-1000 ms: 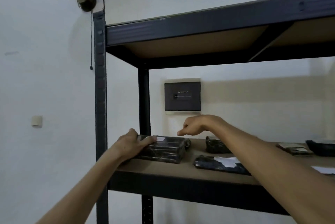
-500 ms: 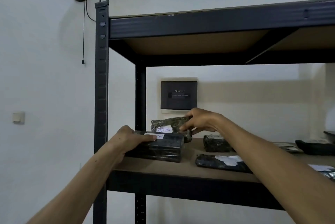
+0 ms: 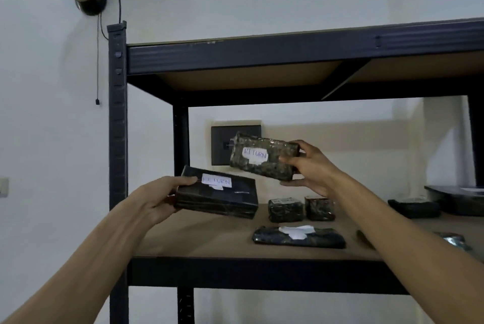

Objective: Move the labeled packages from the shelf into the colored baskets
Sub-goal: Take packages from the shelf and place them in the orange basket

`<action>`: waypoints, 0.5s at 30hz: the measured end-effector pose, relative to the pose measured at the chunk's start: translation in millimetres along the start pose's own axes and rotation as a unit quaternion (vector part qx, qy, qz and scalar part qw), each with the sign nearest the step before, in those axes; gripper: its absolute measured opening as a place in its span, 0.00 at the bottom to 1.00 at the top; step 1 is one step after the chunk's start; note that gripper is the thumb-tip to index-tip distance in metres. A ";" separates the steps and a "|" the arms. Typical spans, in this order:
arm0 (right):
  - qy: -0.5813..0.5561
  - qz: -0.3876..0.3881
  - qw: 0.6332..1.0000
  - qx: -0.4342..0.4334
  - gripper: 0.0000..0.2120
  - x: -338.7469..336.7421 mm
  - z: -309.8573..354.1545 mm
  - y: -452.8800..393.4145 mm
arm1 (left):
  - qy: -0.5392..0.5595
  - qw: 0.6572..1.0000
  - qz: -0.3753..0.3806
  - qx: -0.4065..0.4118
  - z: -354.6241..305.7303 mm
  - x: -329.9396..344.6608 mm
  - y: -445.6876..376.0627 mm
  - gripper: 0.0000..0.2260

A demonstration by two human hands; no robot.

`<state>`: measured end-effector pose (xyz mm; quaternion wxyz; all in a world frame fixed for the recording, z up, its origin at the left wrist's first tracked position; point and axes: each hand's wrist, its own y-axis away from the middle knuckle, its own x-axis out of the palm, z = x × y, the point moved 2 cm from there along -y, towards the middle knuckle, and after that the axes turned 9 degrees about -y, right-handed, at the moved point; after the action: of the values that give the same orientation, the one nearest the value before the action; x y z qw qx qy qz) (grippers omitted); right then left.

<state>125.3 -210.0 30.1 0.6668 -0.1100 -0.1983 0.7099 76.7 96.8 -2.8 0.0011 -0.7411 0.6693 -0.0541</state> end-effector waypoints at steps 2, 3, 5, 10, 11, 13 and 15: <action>-0.056 -0.020 0.998 -0.010 0.14 -15.6 8.7 13.5 | 0.037 0.999 0.013 0.036 -4.4 8.7 7.2 0.08; -0.078 -0.029 0.996 -0.016 0.13 -25.9 14.5 22.3 | 0.056 0.997 0.016 0.056 -7.4 16.7 12.3 0.07; -0.108 -0.043 0.993 -0.027 0.14 -47.6 27.4 41.8 | 0.083 0.992 0.023 0.090 -10.9 33.3 22.5 0.06; -0.101 -0.063 0.991 -0.056 0.19 -112.4 73.9 112.3 | 0.101 0.982 0.065 0.145 -14.2 96.5 68.4 0.14; -0.094 -0.061 0.992 -0.060 0.19 -128.8 84.0 130.5 | 0.099 0.980 0.070 0.156 -14.6 113.8 82.8 0.11; -0.081 -0.062 0.993 -0.062 0.17 -163.8 102.9 171.0 | 0.089 0.977 0.089 0.174 -13.2 152.4 114.1 0.08; -0.064 -0.077 0.993 -0.060 0.16 -199.2 118.1 214.6 | 0.072 0.973 0.124 0.178 -5.0 193.8 146.6 0.10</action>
<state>-101.0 -430.1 22.6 0.6979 -0.0878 -0.2907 0.6486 -50.0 -110.4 6.6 0.0915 -0.6341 0.7341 -0.2251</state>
